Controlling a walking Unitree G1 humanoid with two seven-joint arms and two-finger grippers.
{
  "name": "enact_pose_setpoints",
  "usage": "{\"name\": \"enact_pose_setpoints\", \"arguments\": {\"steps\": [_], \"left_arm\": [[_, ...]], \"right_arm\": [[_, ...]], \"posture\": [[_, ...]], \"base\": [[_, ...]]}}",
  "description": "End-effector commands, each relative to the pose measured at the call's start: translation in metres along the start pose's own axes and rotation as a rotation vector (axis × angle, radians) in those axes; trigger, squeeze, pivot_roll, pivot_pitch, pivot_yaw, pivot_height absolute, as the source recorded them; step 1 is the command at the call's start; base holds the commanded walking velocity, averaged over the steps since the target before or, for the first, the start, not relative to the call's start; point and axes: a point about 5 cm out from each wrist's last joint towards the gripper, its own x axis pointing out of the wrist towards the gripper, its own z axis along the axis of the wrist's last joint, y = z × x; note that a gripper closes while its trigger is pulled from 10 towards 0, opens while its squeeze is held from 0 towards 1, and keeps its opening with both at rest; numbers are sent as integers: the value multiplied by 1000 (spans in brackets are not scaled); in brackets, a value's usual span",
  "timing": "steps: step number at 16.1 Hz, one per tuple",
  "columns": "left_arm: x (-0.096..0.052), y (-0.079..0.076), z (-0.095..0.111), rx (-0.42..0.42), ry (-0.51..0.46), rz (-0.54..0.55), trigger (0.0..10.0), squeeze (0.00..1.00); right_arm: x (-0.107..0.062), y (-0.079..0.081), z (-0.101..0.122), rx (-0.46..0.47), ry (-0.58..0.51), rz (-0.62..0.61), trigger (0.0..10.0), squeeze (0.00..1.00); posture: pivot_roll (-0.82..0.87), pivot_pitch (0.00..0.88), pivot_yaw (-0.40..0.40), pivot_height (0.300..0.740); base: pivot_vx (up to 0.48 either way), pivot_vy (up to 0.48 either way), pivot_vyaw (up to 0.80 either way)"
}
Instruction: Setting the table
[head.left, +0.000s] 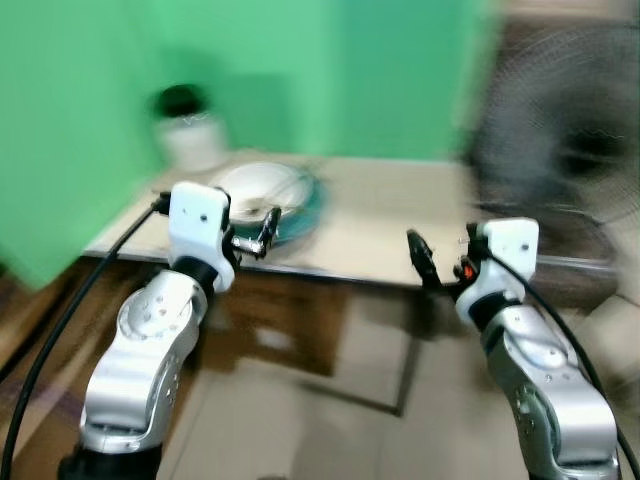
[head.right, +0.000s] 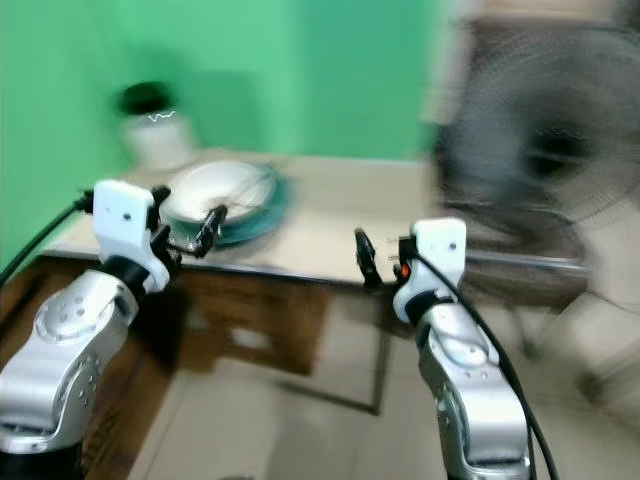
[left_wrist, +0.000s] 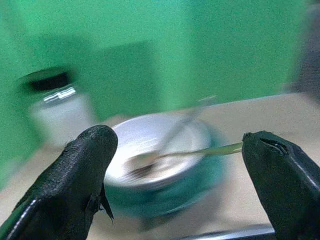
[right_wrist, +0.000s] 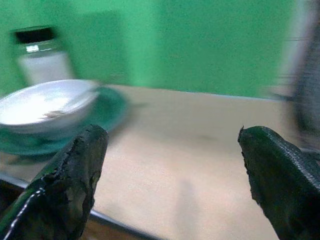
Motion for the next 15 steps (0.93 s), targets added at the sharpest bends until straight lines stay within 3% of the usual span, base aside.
{"name": "enact_pose_setpoints", "arguments": {"steps": [1, 4, 8, 11, 15], "left_arm": [[1, 2, 0, -5, 1, 4, 10000, 0], [0, 1, 1, -9, -4, 1, 10000, 0], [0, 2, 2, -2, -5, -2, 10000, 0], [1, 0, 2, 4, -1, -23, 10000, 0], [-1, -3, -4, 42, 29, -116, 10000, 0]], "right_arm": [[-1, 2, 5, 1, -28, 10, 10000, 0], [1, -3, 10, -2, -53, -14, 10000, 0], [1, -10, 15, 42, -76, -28, 10000, 0], [3, -17, 17, 17, -83, -40, 10000, 0], [4, -21, 19, 37, -67, -61, 10000, 0]], "posture": [[79, 0, 52, 740], [83, 0, 50, 740], [84, 0, 51, 740], [85, 0, 48, 740], [86, 0, 44, 740]], "base": [[352, 0, 769], [355, 0, 619], [353, 0, 0], [352, 0, 0], [350, 0, 0]]}}
